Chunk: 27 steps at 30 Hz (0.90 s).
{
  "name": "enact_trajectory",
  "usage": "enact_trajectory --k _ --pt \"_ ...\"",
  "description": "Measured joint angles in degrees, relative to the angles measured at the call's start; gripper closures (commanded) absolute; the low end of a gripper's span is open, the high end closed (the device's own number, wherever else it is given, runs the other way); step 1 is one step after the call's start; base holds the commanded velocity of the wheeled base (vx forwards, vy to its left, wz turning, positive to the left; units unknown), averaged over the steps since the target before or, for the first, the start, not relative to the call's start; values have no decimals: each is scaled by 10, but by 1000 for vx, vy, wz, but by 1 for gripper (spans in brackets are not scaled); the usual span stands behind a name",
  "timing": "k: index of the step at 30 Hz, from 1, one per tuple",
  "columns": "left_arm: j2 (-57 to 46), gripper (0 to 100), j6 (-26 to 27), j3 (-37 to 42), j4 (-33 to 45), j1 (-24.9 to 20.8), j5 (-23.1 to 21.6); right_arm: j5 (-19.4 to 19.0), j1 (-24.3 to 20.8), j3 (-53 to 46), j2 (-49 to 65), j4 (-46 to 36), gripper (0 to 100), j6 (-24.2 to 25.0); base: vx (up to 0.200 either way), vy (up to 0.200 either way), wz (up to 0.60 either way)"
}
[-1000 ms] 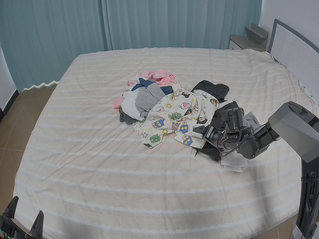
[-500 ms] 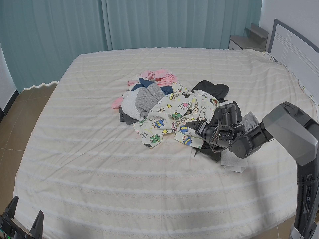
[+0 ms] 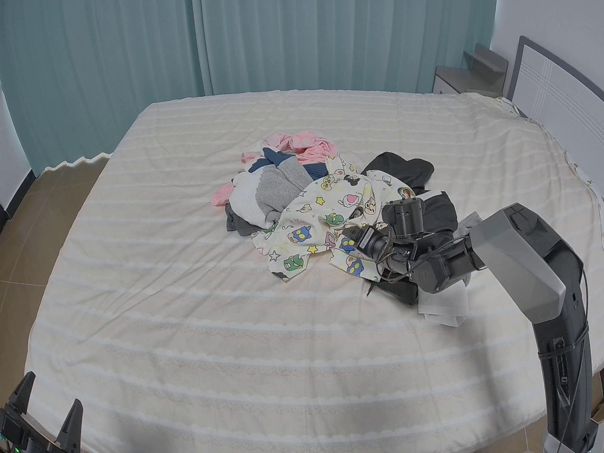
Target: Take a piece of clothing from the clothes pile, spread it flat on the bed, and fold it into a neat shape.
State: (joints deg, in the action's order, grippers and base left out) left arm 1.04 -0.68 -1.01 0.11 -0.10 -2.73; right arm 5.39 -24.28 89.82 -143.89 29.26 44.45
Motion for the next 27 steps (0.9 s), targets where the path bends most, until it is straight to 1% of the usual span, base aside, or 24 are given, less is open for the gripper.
enact_trajectory --k 2,5,8,13,14,17,20,27 --pt "0 0 0 0 0 0 0 22 -1 30 -12 -25 0 -2 0 0 0" --pt "0 0 0 0 0 0 0 43 -1 81 -29 -60 0 -5 0 0 0" --pt "0 0 0 0 0 0 0 56 -3 126 -47 -89 0 -7 0 0 0" --pt "0 0 0 0 0 0 0 63 -10 175 -73 -122 0 -10 0 0 0" --pt "0 0 0 0 0 0 0 64 -10 186 -78 -129 100 -10 0 0 0" --pt "0 0 0 0 0 0 0 65 -13 210 -89 -146 100 -10 0 0 0" --pt "0 0 -1 0 0 0 0 66 -14 214 -94 -155 100 -13 0 0 0" --pt "0 0 -1 0 0 0 0 66 -11 150 -70 -163 100 -14 0 0 0"
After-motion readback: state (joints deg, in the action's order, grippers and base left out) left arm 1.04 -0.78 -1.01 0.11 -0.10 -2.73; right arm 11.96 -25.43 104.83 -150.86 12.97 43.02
